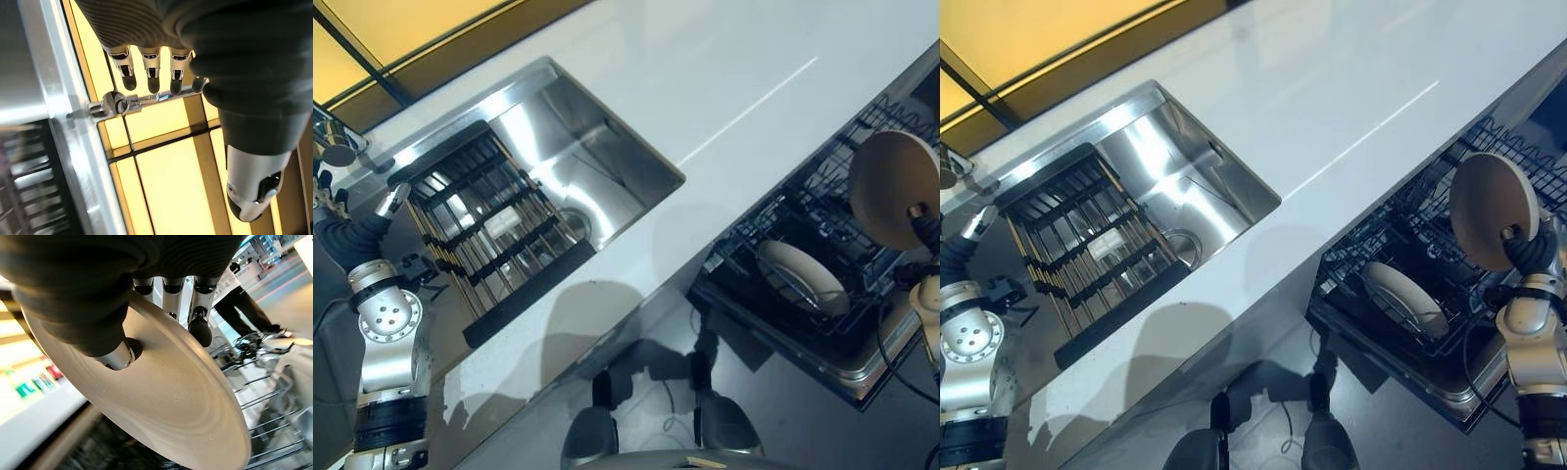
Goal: Pick up plates and place into dishwasher.
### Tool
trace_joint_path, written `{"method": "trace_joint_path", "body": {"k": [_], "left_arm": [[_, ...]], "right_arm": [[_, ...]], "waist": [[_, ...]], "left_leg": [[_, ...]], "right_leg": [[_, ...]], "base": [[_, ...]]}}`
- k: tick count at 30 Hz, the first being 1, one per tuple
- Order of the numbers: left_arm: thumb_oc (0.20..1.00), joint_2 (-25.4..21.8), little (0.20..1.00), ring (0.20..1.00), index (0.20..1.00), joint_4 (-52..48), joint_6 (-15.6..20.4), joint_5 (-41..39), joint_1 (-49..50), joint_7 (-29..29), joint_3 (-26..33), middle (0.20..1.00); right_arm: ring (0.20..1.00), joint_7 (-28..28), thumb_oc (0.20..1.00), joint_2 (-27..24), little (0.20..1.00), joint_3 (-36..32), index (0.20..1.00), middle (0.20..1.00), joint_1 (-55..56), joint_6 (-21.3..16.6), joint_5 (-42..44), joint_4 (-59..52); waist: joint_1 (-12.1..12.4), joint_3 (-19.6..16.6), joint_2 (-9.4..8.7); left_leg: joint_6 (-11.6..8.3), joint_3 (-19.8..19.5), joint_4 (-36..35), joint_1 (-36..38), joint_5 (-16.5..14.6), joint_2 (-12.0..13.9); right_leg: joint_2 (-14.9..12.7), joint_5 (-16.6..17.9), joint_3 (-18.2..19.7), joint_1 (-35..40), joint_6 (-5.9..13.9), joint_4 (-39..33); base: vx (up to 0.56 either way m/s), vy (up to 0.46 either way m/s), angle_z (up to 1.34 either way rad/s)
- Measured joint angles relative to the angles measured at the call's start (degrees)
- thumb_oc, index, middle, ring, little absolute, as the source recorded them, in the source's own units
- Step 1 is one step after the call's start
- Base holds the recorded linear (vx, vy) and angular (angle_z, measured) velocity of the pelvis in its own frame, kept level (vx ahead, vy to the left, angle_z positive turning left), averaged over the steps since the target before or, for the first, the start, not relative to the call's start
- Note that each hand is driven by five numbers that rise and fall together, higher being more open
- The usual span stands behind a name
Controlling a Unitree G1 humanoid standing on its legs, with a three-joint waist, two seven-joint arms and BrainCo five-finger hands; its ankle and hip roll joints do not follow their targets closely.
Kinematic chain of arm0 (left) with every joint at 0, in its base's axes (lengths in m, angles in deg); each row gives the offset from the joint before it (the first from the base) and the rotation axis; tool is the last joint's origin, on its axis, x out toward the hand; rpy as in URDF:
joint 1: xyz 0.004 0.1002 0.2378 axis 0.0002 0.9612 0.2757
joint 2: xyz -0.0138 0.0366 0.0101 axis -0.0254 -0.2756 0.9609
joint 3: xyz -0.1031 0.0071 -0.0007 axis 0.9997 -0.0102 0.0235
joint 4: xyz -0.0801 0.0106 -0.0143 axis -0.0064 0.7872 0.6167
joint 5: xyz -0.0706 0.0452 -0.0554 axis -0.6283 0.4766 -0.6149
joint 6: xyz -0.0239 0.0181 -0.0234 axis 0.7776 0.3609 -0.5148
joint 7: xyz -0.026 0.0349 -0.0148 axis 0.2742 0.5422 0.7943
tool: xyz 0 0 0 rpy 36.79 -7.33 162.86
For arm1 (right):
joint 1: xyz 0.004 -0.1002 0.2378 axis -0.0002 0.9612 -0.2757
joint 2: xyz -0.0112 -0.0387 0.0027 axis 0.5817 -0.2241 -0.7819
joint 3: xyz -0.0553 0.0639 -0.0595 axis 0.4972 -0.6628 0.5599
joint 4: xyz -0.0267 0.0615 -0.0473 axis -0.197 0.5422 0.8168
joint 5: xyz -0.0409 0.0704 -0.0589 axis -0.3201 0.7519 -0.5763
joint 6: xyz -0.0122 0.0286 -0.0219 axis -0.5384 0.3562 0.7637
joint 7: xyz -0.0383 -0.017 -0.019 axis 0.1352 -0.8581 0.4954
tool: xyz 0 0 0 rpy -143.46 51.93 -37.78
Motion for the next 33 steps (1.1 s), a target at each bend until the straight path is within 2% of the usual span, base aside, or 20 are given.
{"method": "trace_joint_path", "body": {"k": [6,16,24,33], "left_arm": [[1.000,-1.58,1.000,1.000,1.000,0.04,1.69,-0.01,-2.36,1.71,-0.07,1.000],[1.000,-4.13,1.000,1.000,1.000,0.75,2.02,0.02,-5.84,3.62,-2.35,1.000],[1.000,-4.95,1.000,1.000,1.000,2.60,2.24,0.04,-8.52,4.52,-3.71,1.000],[1.000,-5.00,1.000,1.000,1.000,2.59,2.39,0.03,-9.50,4.52,-4.01,1.000]], "right_arm": [[0.200,-3.35,0.200,-1.99,0.200,3.24,0.200,0.200,-2.70,-0.30,-1.74,3.04],[0.200,-10.73,0.200,-6.47,0.200,9.79,0.200,0.200,-9.05,-5.34,-2.44,4.33],[0.200,-12.40,0.200,-9.07,0.200,16.38,0.200,0.200,-15.49,-5.23,-7.19,7.08],[0.200,-14.44,0.200,-10.06,0.200,19.14,0.200,0.200,-21.40,-4.64,-8.14,9.96]], "waist": [[-0.22,3.04,1.07],[-1.29,4.73,1.78],[-0.79,7.59,4.45],[0.21,7.82,4.83]], "left_leg": [[0.06,0.02,0.65,-2.63,0.45,-0.14],[-0.05,0.07,1.31,-6.00,1.40,-0.42],[0.08,0.31,1.46,-8.93,2.68,-0.84],[0.20,0.73,1.44,-9.63,3.18,-1.17]], "right_leg": [[-0.09,-0.44,-0.03,-3.50,-0.12,2.37],[-0.22,-2.23,-0.77,-8.27,-0.24,7.17],[-0.86,-2.82,-0.98,-12.59,-0.58,10.89],[-1.50,-4.34,-0.87,-15.15,-0.67,14.60]], "base": [[-0.07,-0.018,0.00],[-0.06,-0.057,0.04],[-0.06,-0.014,0.03],[-0.01,0.002,0.00]]}}
